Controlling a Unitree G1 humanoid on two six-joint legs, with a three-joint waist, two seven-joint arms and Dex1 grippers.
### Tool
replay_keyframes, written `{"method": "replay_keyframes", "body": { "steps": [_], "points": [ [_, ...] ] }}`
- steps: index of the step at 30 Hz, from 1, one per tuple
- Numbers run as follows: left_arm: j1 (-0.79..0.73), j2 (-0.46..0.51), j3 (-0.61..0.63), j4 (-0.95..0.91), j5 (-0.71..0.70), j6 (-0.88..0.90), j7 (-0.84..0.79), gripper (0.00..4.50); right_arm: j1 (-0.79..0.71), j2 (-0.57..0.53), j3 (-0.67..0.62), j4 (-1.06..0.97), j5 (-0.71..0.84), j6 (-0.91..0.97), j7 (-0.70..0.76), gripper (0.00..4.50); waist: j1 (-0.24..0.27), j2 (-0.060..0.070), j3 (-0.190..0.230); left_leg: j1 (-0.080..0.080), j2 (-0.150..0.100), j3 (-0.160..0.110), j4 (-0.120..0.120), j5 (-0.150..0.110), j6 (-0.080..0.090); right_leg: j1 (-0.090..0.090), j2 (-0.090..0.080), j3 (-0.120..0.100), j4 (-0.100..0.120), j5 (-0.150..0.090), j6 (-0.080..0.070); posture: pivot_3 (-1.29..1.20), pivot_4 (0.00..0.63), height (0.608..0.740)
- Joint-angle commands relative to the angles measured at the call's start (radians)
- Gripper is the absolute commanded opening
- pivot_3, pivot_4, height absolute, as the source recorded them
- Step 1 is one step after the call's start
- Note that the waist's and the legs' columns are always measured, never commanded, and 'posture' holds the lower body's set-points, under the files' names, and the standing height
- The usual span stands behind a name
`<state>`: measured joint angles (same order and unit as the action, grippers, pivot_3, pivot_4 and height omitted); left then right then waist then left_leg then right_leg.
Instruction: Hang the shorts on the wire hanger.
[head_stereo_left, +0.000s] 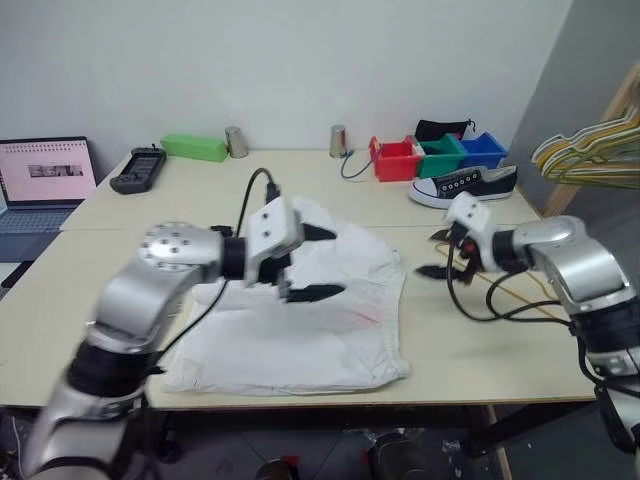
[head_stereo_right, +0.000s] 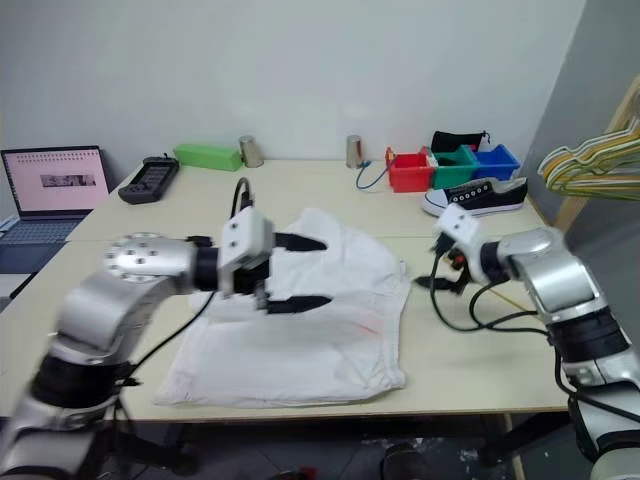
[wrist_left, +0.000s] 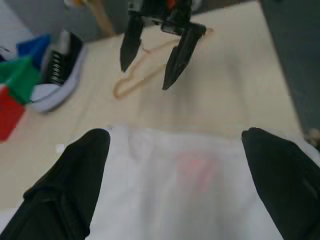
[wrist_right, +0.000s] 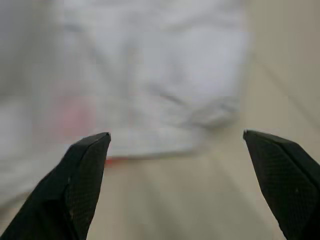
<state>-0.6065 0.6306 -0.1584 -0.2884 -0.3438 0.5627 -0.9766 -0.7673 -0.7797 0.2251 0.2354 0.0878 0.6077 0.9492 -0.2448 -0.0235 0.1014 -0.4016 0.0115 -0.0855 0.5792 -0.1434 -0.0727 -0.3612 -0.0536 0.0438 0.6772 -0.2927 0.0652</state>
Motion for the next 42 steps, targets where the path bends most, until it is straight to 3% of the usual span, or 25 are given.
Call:
{"method": "replay_keyframes", "body": {
  "steps": [1, 8, 13, 18, 20, 28, 32, 42],
  "points": [
    [-0.045, -0.112, -0.042, 0.057, 0.067, -0.044, 0.123, 4.48, -0.094, 0.006, -0.021, 0.297, -0.102, -0.166, -0.126, 4.5, -0.026, 0.0, -0.001, 0.0, 0.0, 0.001, 0.0, 0.0, 0.0, 0.0, 0.0, 0.0, 0.0, 0.0, 0.001, -0.32, 0.016, 0.74],
    [-0.045, -0.252, -0.1, 0.094, 0.107, -0.065, 0.192, 4.48, -0.23, 0.028, -0.013, 0.76, -0.189, -0.339, -0.167, 4.5, -0.119, 0.002, -0.002, 0.0, 0.0, 0.003, -0.003, 0.0, 0.0, 0.0, -0.001, 0.002, -0.001, 0.001, 0.007, -0.31, 0.006, 0.74],
    [-0.019, -0.296, -0.122, 0.086, 0.115, -0.054, 0.217, 4.48, -0.272, 0.027, -0.02, 0.955, -0.225, -0.389, -0.151, 4.5, -0.153, 0.002, -0.002, 0.005, -0.001, 0.002, -0.002, 0.0, 0.0, 0.006, -0.001, 0.002, -0.001, 0.001, 0.008, -0.29, 0.0, 0.74],
    [0.016, -0.295, -0.127, 0.048, 0.109, -0.03, 0.216, 4.48, -0.292, 0.037, -0.045, 1.032, -0.225, -0.367, -0.104, 4.5, -0.182, 0.002, -0.002, 0.016, -0.001, 0.002, -0.002, 0.0, 0.0, 0.017, -0.002, 0.002, -0.002, 0.001, 0.01, -0.28, 0.0, 0.74],
    [0.024, -0.288, -0.123, 0.039, 0.109, -0.02, 0.217, 4.48, -0.297, 0.041, -0.055, 1.046, -0.223, -0.349, -0.101, 4.5, -0.189, 0.002, -0.002, 0.02, -0.001, 0.002, -0.002, 0.0, 0.0, 0.022, -0.002, 0.002, -0.002, -0.002, 0.004, -0.28, 0.0, 0.74],
    [0.026, -0.289, -0.13, 0.021, 0.112, 0.002, 0.228, 4.48, -0.285, 0.059, -0.12, 1.081, -0.206, -0.29, -0.168, 4.5, -0.19, 0.002, -0.002, 0.02, -0.001, 0.002, -0.002, 0.0, 0.0, 0.024, -0.002, 0.002, -0.006, 0.001, 0.01, -0.27, 0.0, 0.74],
    [0.027, -0.28, -0.132, 0.014, 0.111, 0.01, 0.223, 4.5, -0.283, 0.067, -0.158, 1.085, -0.193, -0.25, -0.158, 3.78, -0.187, 0.002, -0.002, 0.02, -0.002, 0.002, -0.002, 0.0, 0.0, 0.025, -0.002, 0.002, -0.009, 0.002, 0.011, -0.27, 0.0, 0.74],
    [0.006, -0.269, -0.125, 0.032, 0.109, 0.009, 0.214, 4.5, -0.273, 0.066, -0.177, 1.08, -0.208, -0.23, -0.144, 1.21, -0.186, 0.003, -0.003, 0.019, -0.002, 0.001, -0.002, 0.0, 0.0, 0.027, -0.002, 0.002, -0.015, 0.003, 0.014, -0.27, 0.0, 0.74]
  ]
}}
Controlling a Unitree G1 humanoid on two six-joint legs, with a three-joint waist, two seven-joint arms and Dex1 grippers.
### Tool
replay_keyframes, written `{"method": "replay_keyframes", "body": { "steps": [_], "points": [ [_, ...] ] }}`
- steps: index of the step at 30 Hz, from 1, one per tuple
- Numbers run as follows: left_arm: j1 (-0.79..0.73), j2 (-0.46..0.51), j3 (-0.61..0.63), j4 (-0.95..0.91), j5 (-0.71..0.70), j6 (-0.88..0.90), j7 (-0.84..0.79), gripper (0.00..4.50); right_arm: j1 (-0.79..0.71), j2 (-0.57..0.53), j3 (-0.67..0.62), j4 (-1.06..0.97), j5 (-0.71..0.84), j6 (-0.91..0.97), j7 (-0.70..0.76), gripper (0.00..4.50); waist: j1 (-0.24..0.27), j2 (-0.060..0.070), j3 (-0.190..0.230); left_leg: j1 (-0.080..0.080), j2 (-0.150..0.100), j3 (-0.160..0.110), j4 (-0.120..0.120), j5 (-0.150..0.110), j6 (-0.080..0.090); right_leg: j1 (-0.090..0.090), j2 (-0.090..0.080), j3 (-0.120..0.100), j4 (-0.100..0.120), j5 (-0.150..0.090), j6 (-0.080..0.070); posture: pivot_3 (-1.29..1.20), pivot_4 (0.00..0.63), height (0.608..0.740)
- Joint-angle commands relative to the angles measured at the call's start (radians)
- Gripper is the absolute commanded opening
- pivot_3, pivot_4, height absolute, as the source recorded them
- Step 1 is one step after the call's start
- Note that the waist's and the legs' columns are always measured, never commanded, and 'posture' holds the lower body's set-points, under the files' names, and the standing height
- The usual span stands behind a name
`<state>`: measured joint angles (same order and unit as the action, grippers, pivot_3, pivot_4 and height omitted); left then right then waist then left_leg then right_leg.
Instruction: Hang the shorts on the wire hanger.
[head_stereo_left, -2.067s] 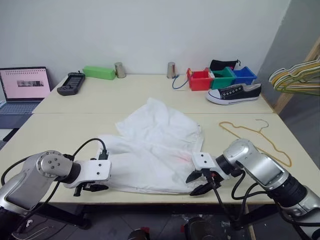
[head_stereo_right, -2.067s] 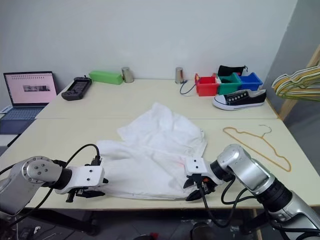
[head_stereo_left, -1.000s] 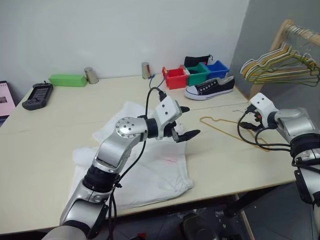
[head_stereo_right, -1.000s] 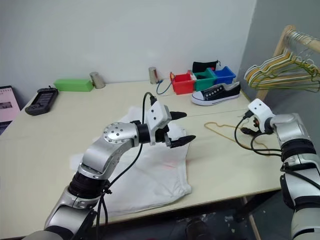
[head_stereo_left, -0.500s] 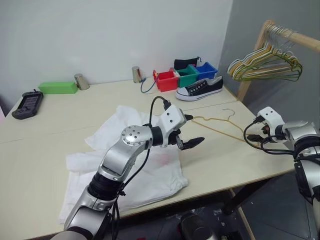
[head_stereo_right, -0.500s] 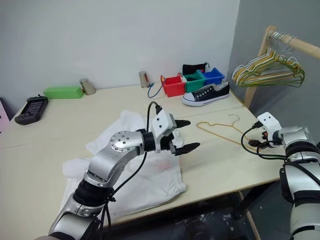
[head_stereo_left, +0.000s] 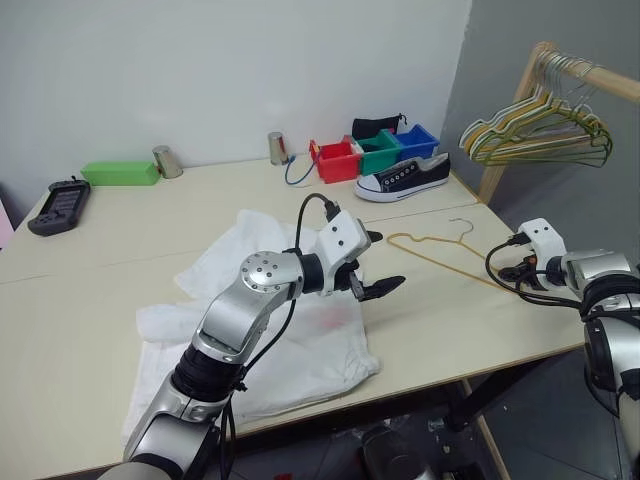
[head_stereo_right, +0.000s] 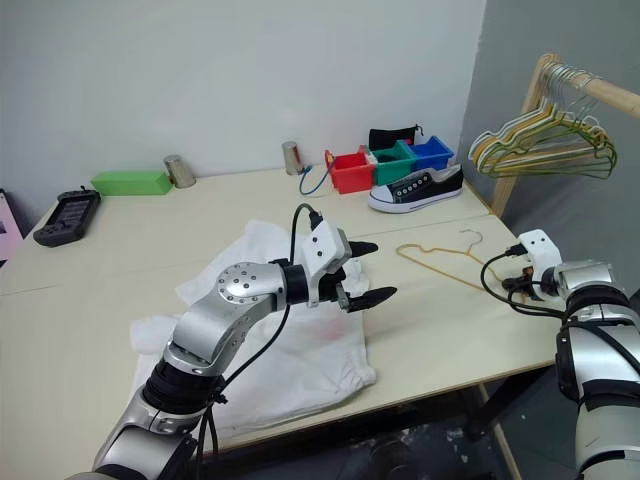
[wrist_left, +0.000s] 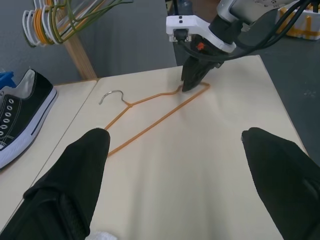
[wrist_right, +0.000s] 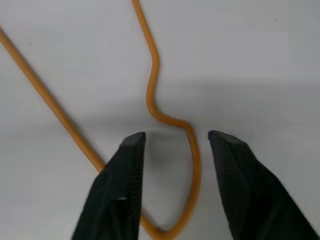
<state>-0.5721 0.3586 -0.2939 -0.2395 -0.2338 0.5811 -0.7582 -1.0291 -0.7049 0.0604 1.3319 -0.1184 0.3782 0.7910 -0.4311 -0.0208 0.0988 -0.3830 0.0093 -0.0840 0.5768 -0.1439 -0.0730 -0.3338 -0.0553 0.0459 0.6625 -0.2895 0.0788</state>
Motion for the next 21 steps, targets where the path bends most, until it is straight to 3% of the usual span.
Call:
{"method": "replay_keyframes", "body": {
  "steps": [1, 4, 5, 14, 21],
  "points": [
    [-0.032, 0.003, 0.012, -0.013, 0.0, -0.011, -0.004, 4.5, -0.012, -0.009, -0.011, -0.017, -0.004, 0.0, 0.018, 0.91, 0.0, 0.0, 0.0, 0.0, 0.0, 0.0, 0.0, 0.0, 0.0, 0.0, 0.0, 0.0, 0.0, 0.0, 0.0, -0.28, 0.0, 0.74],
    [-0.038, 0.007, 0.016, -0.005, 0.001, -0.016, -0.008, 4.5, -0.011, -0.01, -0.006, -0.019, -0.01, -0.005, 0.03, 0.13, 0.0, 0.0, 0.0, 0.0, 0.0, 0.0, 0.0, 0.0, 0.0, 0.0, 0.0, 0.0, 0.0, 0.0, 0.0, -0.28, 0.0, 0.74],
    [-0.039, 0.009, 0.018, -0.002, 0.001, -0.018, -0.009, 4.5, -0.011, -0.009, -0.005, -0.02, -0.012, -0.006, 0.034, 0.05, 0.0, 0.0, 0.0, 0.0, 0.0, 0.0, 0.0, 0.0, 0.0, 0.0, 0.0, 0.0, 0.0, 0.0, 0.0, -0.28, 0.0, 0.74],
    [-0.046, 0.021, 0.036, 0.02, 0.003, -0.032, -0.011, 4.5, -0.028, -0.012, 0.002, -0.044, -0.03, -0.073, 0.06, 0.05, -0.003, 0.0, 0.0, 0.0, 0.0, 0.0, 0.0, 0.0, 0.0, 0.0, 0.0, 0.0, 0.0, 0.0, 0.0, -0.28, 0.0, 0.74],
    [-0.075, 0.084, 0.119, 0.088, -0.008, -0.053, -0.027, 4.5, -0.084, -0.022, -0.003, -0.084, -0.023, -0.102, 0.105, 0.05, -0.013, 0.0, 0.0, 0.001, 0.0, 0.0, 0.0, 0.0, 0.0, 0.0, 0.0, 0.0, 0.001, 0.0, 0.0, -0.29, 0.003, 0.74]
  ]
}}
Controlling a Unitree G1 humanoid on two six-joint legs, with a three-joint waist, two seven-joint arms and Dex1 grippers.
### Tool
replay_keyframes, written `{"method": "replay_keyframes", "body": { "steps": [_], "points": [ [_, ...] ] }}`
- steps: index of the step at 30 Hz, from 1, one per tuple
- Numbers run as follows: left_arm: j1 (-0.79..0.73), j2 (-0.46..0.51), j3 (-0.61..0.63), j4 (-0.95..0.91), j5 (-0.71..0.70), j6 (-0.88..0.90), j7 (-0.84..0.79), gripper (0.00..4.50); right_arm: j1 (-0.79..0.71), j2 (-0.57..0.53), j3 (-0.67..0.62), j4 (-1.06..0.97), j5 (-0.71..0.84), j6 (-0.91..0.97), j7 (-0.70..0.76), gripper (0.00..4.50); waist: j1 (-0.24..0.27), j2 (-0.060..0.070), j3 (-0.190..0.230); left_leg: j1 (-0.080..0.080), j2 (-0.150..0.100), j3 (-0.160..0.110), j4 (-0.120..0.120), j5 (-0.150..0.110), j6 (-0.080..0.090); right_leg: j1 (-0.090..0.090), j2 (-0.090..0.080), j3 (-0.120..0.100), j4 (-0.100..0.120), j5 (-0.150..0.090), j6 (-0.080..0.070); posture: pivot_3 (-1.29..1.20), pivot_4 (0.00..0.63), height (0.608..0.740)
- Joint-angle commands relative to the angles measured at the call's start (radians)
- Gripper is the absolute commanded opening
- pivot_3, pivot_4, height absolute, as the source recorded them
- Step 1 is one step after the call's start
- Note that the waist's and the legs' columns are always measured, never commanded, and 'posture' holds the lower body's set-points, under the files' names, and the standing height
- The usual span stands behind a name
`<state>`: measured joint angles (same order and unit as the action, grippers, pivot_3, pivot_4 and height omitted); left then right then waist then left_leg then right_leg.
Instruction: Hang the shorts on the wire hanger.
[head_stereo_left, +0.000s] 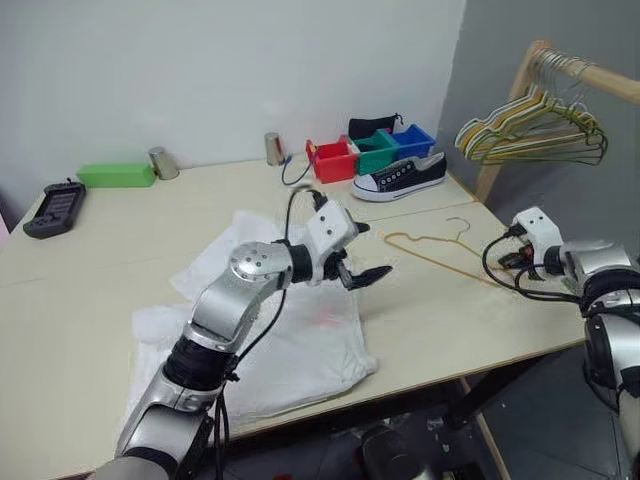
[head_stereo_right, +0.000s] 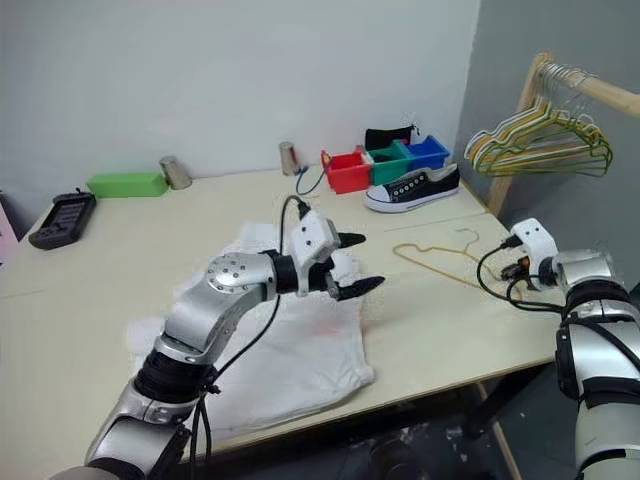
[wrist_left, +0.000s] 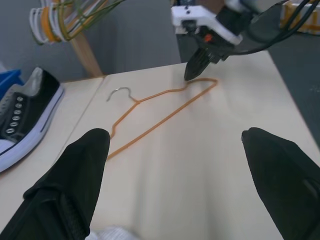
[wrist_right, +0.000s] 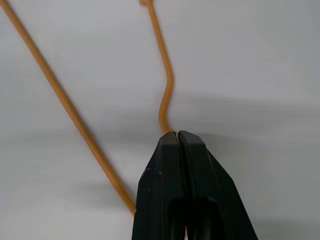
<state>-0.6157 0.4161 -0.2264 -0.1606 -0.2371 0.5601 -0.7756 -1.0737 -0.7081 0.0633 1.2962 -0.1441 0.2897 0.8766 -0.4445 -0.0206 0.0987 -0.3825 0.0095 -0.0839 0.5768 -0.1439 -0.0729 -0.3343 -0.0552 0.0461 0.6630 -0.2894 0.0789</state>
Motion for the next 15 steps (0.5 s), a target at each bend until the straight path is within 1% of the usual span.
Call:
{"method": "replay_keyframes", "body": {
  "steps": [1, 2, 6, 10, 14, 15],
  "points": [
    [-0.034, 0.03, 0.053, 0.017, -0.005, -0.038, -0.014, 4.5, -0.029, -0.025, 0.003, -0.042, -0.011, -0.026, 0.0, 0.05, 0.001, 0.0, -0.001, 0.0, 0.0, 0.0, 0.0, 0.0, 0.0, 0.0, 0.0, 0.0, 0.0, 0.0, 0.0, -0.29, 0.004, 0.74],
    [-0.038, 0.03, 0.052, 0.022, -0.004, -0.041, -0.016, 4.5, -0.017, -0.03, 0.007, -0.034, -0.02, -0.036, -0.02, 0.05, 0.005, 0.0, -0.001, 0.0, 0.0, 0.0, 0.0, 0.0, 0.0, 0.0, 0.0, -0.001, 0.0, 0.0, 0.0, -0.29, 0.004, 0.74],
    [-0.046, 0.012, 0.038, 0.027, 0.0, -0.049, -0.014, 4.5, 0.006, -0.037, -0.006, -0.005, -0.023, -0.027, -0.085, 0.7, 0.013, 0.0, -0.001, -0.003, -0.001, -0.001, -0.001, 0.0, 0.0, 0.0, -0.001, -0.001, -0.003, 0.0, 0.0, -0.29, 0.001, 0.74],
    [-0.04, -0.004, 0.025, 0.013, 0.003, -0.044, -0.017, 4.5, 0.016, -0.034, -0.018, 0.014, -0.02, -0.004, -0.099, 1.75, 0.022, 0.0, -0.001, -0.003, -0.001, -0.001, -0.001, 0.0, 0.0, 0.0, -0.001, -0.001, -0.003, 0.0, 0.0, -0.29, 0.003, 0.74],
    [-0.027, -0.003, 0.025, -0.005, -0.002, -0.033, -0.024, 4.5, 0.015, -0.026, -0.034, 0.024, -0.007, 0.03, -0.08, 2.5, 0.015, 0.0, -0.001, -0.002, -0.001, 0.0, -0.001, 0.0, 0.0, -0.001, -0.001, 0.0, -0.002, 0.0, 0.0, -0.29, 0.007, 0.74],
    [-0.024, -0.003, 0.025, -0.01, -0.004, -0.03, -0.023, 4.5, 0.016, -0.025, -0.032, 0.025, -0.01, 0.034, -0.073, 2.85, 0.014, 0.0, -0.001, -0.002, -0.001, -0.001, -0.001, 0.0, 0.0, 0.0, -0.001, -0.001, -0.002, 0.0, 0.0, -0.29, 0.007, 0.74]
  ]
}}
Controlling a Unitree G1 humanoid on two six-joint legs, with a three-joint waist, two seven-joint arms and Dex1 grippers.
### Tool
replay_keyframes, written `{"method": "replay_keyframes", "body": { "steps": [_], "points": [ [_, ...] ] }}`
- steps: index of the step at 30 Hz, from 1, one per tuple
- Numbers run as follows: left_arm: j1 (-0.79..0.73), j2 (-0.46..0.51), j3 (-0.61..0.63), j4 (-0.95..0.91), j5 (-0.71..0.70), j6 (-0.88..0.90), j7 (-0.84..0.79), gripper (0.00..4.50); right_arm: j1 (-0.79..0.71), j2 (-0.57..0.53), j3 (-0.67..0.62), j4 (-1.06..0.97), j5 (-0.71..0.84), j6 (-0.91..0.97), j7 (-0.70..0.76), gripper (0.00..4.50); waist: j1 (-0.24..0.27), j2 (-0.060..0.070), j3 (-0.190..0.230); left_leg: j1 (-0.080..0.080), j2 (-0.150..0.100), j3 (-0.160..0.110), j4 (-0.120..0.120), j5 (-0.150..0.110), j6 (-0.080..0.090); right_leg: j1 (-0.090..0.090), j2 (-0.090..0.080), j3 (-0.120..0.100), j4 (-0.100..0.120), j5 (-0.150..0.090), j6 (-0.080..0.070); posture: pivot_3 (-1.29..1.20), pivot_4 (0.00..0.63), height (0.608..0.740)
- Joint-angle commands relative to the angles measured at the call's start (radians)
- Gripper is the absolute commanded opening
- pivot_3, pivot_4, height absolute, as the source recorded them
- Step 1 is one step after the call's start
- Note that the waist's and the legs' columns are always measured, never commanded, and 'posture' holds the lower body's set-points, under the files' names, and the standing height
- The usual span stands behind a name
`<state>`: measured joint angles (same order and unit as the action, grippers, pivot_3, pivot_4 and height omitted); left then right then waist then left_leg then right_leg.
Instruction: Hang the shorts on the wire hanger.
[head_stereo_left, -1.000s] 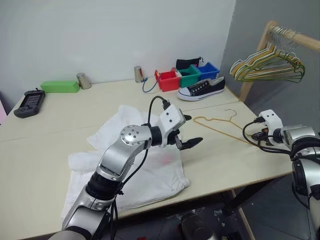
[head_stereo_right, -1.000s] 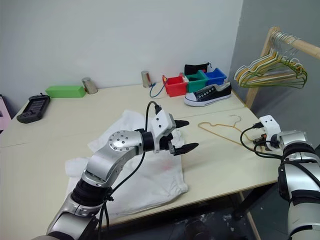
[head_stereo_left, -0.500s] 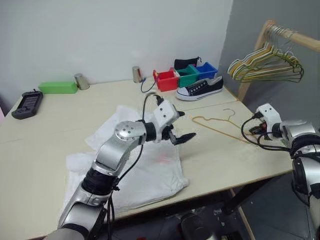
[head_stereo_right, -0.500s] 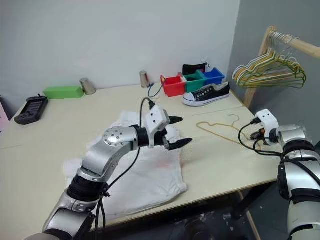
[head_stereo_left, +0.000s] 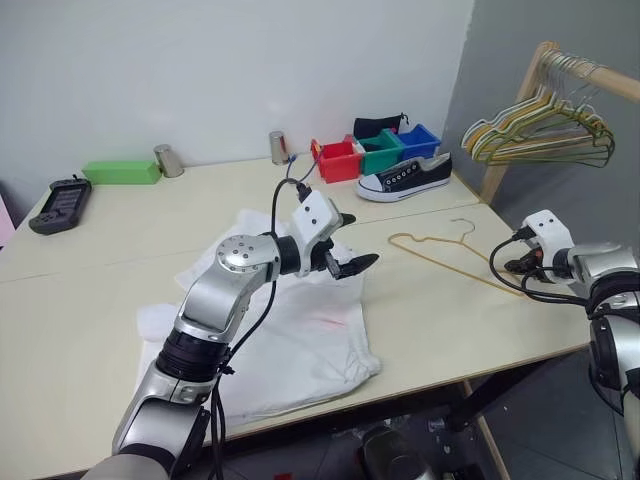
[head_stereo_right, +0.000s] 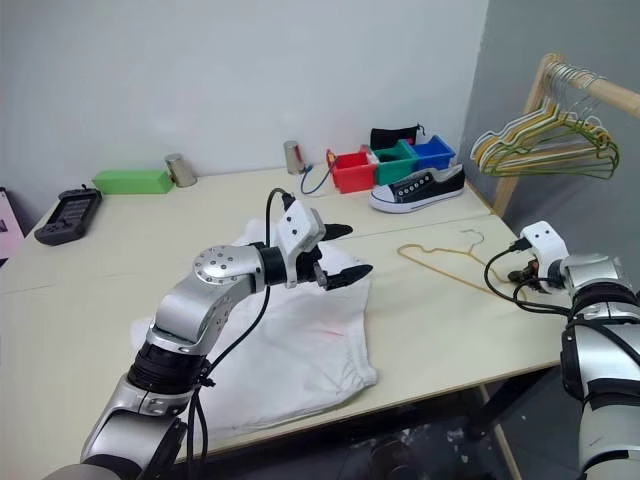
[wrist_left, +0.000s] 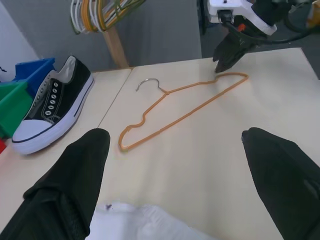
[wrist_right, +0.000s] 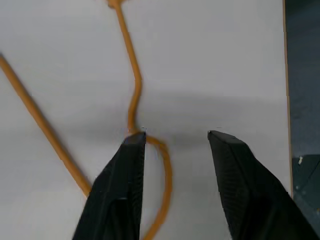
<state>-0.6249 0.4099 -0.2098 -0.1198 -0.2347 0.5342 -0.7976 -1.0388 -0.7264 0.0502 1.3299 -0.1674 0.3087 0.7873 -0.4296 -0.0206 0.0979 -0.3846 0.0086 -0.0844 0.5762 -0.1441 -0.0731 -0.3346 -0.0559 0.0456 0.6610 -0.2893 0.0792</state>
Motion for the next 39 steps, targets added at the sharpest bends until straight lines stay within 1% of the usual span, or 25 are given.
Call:
{"method": "replay_keyframes", "body": {
  "steps": [1, 4, 5, 11, 21, 24, 25, 27, 31, 32, 33, 37, 38, 39],
  "points": [
    [-0.012, 0.003, 0.007, -0.055, -0.007, -0.002, -0.001, 4.5, -0.016, -0.006, -0.016, -0.007, 0.01, 0.018, 0.021, 3.01, -0.002, 0.0, 0.0, 0.0, 0.0, 0.0, 0.0, 0.0, 0.0, 0.0, 0.0, 0.0, 0.0, 0.0, 0.0, -0.29, 0.007, 0.74],
    [0.001, 0.003, 0.004, -0.075, -0.013, 0.011, 0.0, 4.5, -0.01, -0.001, -0.013, -0.001, 0.003, 0.042, 0.019, 3.75, -0.004, 0.0, 0.0, 0.0, 0.0, 0.0, 0.0, 0.0, 0.0, 0.0, 0.0, 0.0, 0.0, 0.0, 0.0, -0.28, 0.009, 0.74],
    [0.003, 0.003, 0.005, -0.08, -0.014, 0.014, 0.001, 4.5, -0.009, 0.001, -0.014, 0.001, 0.004, 0.056, 0.023, 3.88, -0.004, 0.0, 0.0, 0.0, 0.0, 0.0, 0.0, 0.0, 0.0, 0.0, 0.0, 0.0, 0.0, 0.0, 0.0, -0.27, 0.012, 0.74],
    [0.017, 0.011, 0.008, -0.1, -0.017, 0.031, 0.001, 4.5, 0.003, 0.013, -0.02, 0.007, 0.005, 0.083, 0.004, 3.88, -0.002, 0.0, 0.0, 0.0, 0.0, 0.0, 0.0, 0.0, 0.0, 0.0, 0.0, 0.0, 0.0, 0.0, 0.0, -0.26, 0.012, 0.74],
    [0.021, 0.008, 0.005, -0.119, -0.016, 0.053, 0.005, 4.5, 0.006, 0.029, -0.083, 0.012, 0.054, 0.16, 0.009, 3.88, 0.003, 0.0, 0.0, 0.0, 0.0, 0.0, 0.0, 0.0, 0.0, 0.001, 0.0, 0.0, 0.0, 0.0, 0.0, -0.25, 0.003, 0.74],
    [0.021, 0.007, 0.004, -0.119, -0.015, 0.053, 0.005, 4.5, 0.013, 0.03, -0.09, 0.011, 0.054, 0.172, 0.011, 3.37, 0.008, 0.0, -0.001, 0.0, 0.0, 0.0, 0.0, 0.0, 0.0, 0.001, 0.0, 0.0, 0.0, 0.0, 0.0, -0.25, 0.001, 0.74],
    [0.021, 0.007, 0.004, -0.118, -0.015, 0.052, 0.005, 4.5, 0.015, 0.031, -0.092, 0.011, 0.056, 0.177, 0.007, 3.06, 0.009, 0.0, -0.001, 0.0, 0.0, 0.0, 0.0, 0.0, 0.0, 0.001, 0.0, 0.0, 0.0, 0.0, 0.0, -0.25, 0.001, 0.74],
    [0.018, 0.006, 0.003, -0.115, -0.013, 0.051, 0.006, 4.5, 0.018, 0.032, -0.093, 0.011, 0.056, 0.179, 0.007, 2.64, 0.012, 0.0, -0.001, 0.0, 0.0, 0.0, 0.0, 0.0, 0.0, 0.001, 0.0, 0.0, 0.0, 0.0, 0.0, -0.25, 0.0, 0.74],
    [0.014, 0.003, 0.001, -0.11, -0.01, 0.046, 0.007, 4.5, 0.021, 0.033, -0.094, 0.009, 0.051, 0.173, 0.007, 1.57, 0.013, -0.001, -0.002, 0.0, 0.0, 0.0, 0.0, 0.0, 0.0, 0.001, 0.0, 0.0, 0.0, 0.0, 0.0, -0.25, 0.0, 0.74],
    [0.013, 0.002, 0.0, -0.109, -0.009, 0.045, 0.008, 4.5, 0.021, 0.033, -0.094, 0.009, 0.05, 0.171, 0.006, 1.37, 0.013, -0.001, -0.002, 0.0, 0.0, 0.0, 0.0, 0.0, 0.0, 0.001, 0.0, 0.0, 0.0, 0.0, 0.0, -0.25, 0.0, 0.74],
    [0.011, 0.001, 0.0, -0.109, -0.009, 0.045, 0.008, 4.5, 0.022, 0.033, -0.093, 0.008, 0.047, 0.167, 0.005, 1.05, 0.013, -0.001, -0.002, 0.0, 0.0, 0.0, 0.0, 0.0, 0.0, 0.001, 0.0, 0.0, 0.0, 0.0, 0.0, -0.25, 0.0, 0.74],
    [0.006, 0.0, -0.002, -0.104, -0.006, 0.042, 0.008, 4.5, 0.021, 0.033, -0.09, 0.007, 0.043, 0.16, 0.004, 0.14, 0.013, -0.001, -0.003, 0.0, 0.0, 0.0, 0.0, 0.0, 0.0, 0.001, 0.0, 0.0, 0.0, 0.0, 0.0, -0.26, 0.0, 0.74],
    [0.005, 0.0, -0.001, -0.102, -0.005, 0.04, 0.009, 4.5, 0.021, 0.034, -0.09, 0.007, 0.042, 0.159, 0.004, 0.03, 0.013, -0.002, -0.003, 0.0, 0.0, 0.0, 0.0, 0.0, 0.0, 0.001, 0.0, 0.0, 0.0, 0.0, 0.0, -0.26, 0.0, 0.74],
    [0.003, 0.001, 0.0, -0.102, -0.005, 0.041, 0.008, 4.5, 0.021, 0.034, -0.087, 0.006, 0.04, 0.155, 0.007, 0.03, 0.013, -0.002, -0.003, 0.0, 0.0, 0.0, 0.0, 0.0, 0.0, 0.001, 0.0, 0.0, 0.0, 0.0, 0.0, -0.26, 0.0, 0.74]
  ]
}}
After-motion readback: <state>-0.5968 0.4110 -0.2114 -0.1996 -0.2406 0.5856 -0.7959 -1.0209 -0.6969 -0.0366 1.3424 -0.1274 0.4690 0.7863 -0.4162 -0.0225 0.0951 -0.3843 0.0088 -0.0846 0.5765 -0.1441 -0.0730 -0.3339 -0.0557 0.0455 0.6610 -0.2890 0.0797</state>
